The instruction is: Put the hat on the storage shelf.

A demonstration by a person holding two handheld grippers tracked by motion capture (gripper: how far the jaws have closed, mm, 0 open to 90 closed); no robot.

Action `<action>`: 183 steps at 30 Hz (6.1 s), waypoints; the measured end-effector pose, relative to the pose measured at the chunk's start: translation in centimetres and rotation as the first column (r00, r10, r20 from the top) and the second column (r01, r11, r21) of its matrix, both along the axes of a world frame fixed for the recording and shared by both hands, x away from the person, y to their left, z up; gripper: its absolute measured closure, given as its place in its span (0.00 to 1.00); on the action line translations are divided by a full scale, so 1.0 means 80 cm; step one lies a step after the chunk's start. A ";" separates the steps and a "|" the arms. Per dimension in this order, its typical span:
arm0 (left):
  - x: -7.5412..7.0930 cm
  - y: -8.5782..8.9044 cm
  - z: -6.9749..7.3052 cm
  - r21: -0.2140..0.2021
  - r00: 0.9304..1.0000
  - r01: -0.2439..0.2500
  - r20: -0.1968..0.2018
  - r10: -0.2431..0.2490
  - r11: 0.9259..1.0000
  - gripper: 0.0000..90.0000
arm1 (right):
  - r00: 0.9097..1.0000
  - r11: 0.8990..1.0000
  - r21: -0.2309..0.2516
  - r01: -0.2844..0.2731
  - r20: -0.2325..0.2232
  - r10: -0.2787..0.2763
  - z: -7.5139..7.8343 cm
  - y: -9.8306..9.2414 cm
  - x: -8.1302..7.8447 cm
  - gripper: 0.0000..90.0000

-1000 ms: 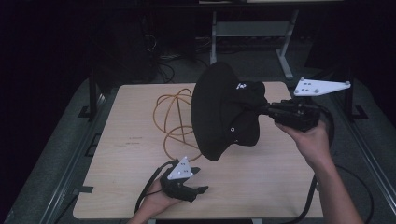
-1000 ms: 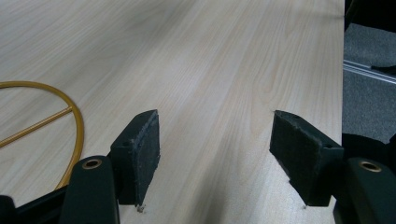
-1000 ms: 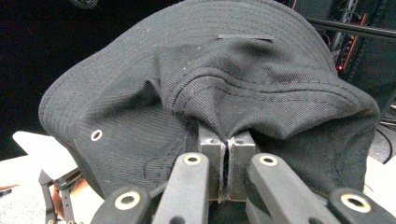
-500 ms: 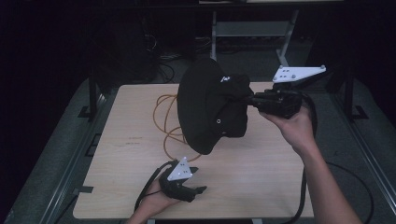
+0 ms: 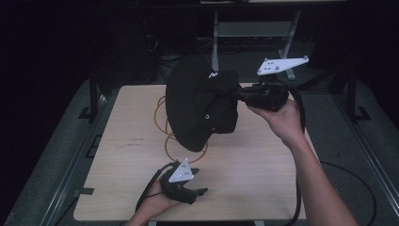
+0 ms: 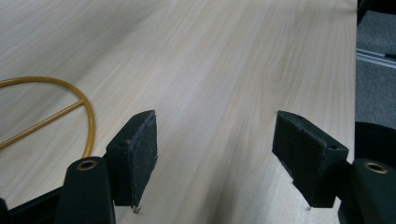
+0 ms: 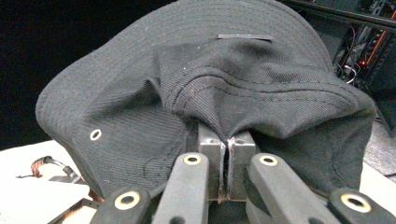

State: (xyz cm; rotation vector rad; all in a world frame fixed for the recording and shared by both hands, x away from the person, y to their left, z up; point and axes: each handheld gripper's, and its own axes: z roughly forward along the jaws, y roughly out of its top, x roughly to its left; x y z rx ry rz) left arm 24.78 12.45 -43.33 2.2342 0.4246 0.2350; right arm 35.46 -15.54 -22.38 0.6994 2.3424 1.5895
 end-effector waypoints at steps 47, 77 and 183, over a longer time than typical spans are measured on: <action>-0.002 -0.008 0.001 -0.027 0.999 0.044 -0.002 -0.044 0.999 0.32 | 0.998 0.996 -0.083 -0.044 -0.047 0.040 0.031 0.118 0.052 0.95; -0.008 -0.016 -0.001 -0.010 0.997 0.074 -0.006 -0.075 0.997 0.32 | 0.994 0.994 -0.075 -0.075 -0.084 0.069 0.006 0.182 0.067 0.82; -0.014 -0.032 -0.008 -0.038 0.994 0.105 -0.031 -0.106 0.994 0.29 | 0.928 0.939 0.049 0.341 -0.176 -0.328 -0.172 -0.164 -0.085 0.25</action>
